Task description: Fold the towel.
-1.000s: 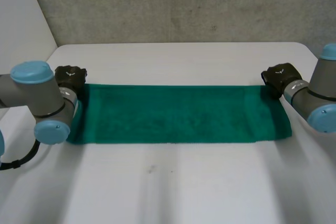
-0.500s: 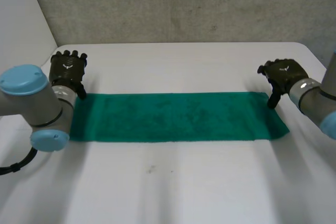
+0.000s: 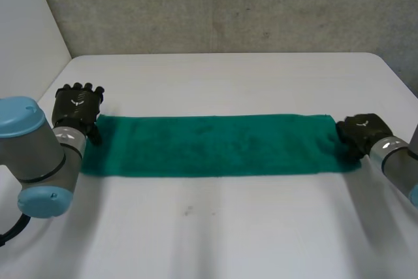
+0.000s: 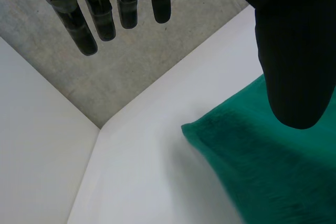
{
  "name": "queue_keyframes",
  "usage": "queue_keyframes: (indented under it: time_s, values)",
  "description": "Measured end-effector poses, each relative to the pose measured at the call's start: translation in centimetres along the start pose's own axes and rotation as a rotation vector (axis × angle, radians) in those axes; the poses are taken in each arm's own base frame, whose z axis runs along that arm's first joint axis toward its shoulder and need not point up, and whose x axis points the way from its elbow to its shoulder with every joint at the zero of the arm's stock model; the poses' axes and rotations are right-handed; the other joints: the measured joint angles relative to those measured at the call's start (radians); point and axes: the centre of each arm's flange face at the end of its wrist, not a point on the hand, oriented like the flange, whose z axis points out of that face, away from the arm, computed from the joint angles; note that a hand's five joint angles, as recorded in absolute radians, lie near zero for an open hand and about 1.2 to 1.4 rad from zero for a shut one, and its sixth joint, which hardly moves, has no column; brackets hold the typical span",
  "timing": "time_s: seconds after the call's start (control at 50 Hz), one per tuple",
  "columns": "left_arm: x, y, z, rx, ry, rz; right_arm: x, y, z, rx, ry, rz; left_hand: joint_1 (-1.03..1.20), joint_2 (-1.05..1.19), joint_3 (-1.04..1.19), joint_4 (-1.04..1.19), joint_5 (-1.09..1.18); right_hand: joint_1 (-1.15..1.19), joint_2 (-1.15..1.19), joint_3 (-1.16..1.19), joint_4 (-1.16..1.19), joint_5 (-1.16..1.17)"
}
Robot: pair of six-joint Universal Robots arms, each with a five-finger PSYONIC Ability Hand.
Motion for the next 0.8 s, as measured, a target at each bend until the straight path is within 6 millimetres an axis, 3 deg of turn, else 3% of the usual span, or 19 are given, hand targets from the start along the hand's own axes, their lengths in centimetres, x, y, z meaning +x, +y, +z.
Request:
queue_keyframes:
  time_s: [0.06, 0.18, 0.24, 0.28, 0.3, 0.34, 0.36, 0.4, 0.46, 0.52, 0.62, 0.7, 0.74, 0.76, 0.78, 0.8]
  values:
    - [0.0, 0.1, -0.1, -0.003, 0.001, 0.000, 1.4, 0.9, 0.5, -0.025, 0.042, -0.008, 0.000, 0.000, 0.000, 0.000, 0.000, 0.078, 0.107, 0.131, 0.137, 0.128]
    - [0.0, 0.0, -0.1, -0.003, 0.001, 0.000, 4.8, 2.0, 0.9, -0.070, 0.141, -0.017, 0.000, 0.000, 0.000, 0.000, 0.000, 0.078, 0.106, 0.133, 0.144, 0.134]
    - [-0.1, -0.2, -0.2, 0.002, -0.001, 0.000, 7.6, 2.5, 0.7, -0.099, 0.215, -0.035, 0.000, 0.000, 0.000, 0.000, 0.000, 0.078, 0.106, 0.133, 0.145, 0.134]
    - [-0.1, -0.2, -0.2, 0.003, -0.001, 0.000, 8.0, 2.6, 0.7, -0.102, 0.224, -0.038, 0.000, 0.000, 0.000, 0.000, 0.000, 0.078, 0.106, 0.133, 0.145, 0.134]
    - [-0.1, -0.3, -0.3, 0.005, -0.002, 0.000, 9.4, 2.8, 0.5, -0.120, 0.257, -0.060, 0.000, 0.000, 0.000, 0.000, 0.000, 0.078, 0.106, 0.133, 0.145, 0.134]
    - [-0.1, -0.3, -0.3, 0.005, -0.002, 0.000, 9.4, 2.8, 0.5, -0.120, 0.257, -0.060, 0.000, 0.000, 0.000, 0.000, 0.000, 0.078, 0.106, 0.133, 0.145, 0.134]
    - [-0.2, -0.4, -0.5, 0.005, -0.002, 0.000, 11.1, 3.0, 0.1, -0.147, 0.289, -0.099, 0.000, 0.000, 0.000, 0.000, 0.000, 0.078, 0.106, 0.133, 0.145, 0.134]
    - [-0.2, -0.5, -0.7, 0.005, -0.002, 0.000, 12.3, 2.8, -0.2, -0.165, 0.307, -0.133, 0.000, 0.000, 0.000, 0.000, 0.000, 0.078, 0.106, 0.133, 0.145, 0.134]
    - [-0.3, -0.5, -0.9, 0.003, -0.002, 0.000, 12.5, 1.9, -0.5, -0.164, 0.309, -0.157, 0.000, 0.000, 0.000, 0.000, 0.000, 0.078, 0.106, 0.133, 0.145, 0.134]
    - [-0.3, -0.5, -1.2, 0.001, -0.001, 0.000, 11.5, -0.5, -0.8, -0.123, 0.289, -0.175, 0.000, 0.000, 0.000, 0.000, 0.000, 0.078, 0.106, 0.136, 0.146, 0.145]
    - [-0.5, -0.7, -1.7, -0.005, 0.001, 0.000, 7.3, -5.9, -1.5, 0.002, 0.207, -0.193, 0.000, 0.000, 0.000, 0.000, 0.000, 0.078, 0.107, 0.137, 0.146, 0.154]
    - [-0.7, -1.2, -2.3, -0.011, 0.004, -0.001, 0.4, -12.4, -3.3, 0.172, 0.070, -0.221, 0.000, 0.000, 0.000, 0.000, 0.000, 0.078, 0.107, 0.137, 0.146, 0.155]
    - [-0.8, -1.3, -2.4, -0.013, 0.005, -0.002, -1.9, -14.1, -4.2, 0.224, 0.024, -0.228, 0.000, 0.000, 0.000, 0.000, 0.000, 0.078, 0.107, 0.137, 0.146, 0.155]
    - [-0.8, -1.3, -2.4, -0.013, 0.005, -0.002, -1.9, -14.1, -4.2, 0.224, 0.024, -0.228, 0.000, 0.000, 0.000, 0.000, 0.000, 0.078, 0.107, 0.137, 0.146, 0.155]
    - [-0.8, -1.5, -2.7, -0.016, 0.008, -0.005, -5.3, -16.2, -5.3, 0.291, -0.048, -0.234, 0.000, 0.000, 0.000, 0.000, 0.000, 0.078, 0.107, 0.137, 0.146, 0.155]
    - [-0.8, -1.5, -2.7, -0.016, 0.009, -0.007, -6.4, -16.7, -5.7, 0.311, -0.072, -0.235, 0.000, 0.000, 0.000, 0.000, 0.000, 0.078, 0.107, 0.137, 0.146, 0.155]
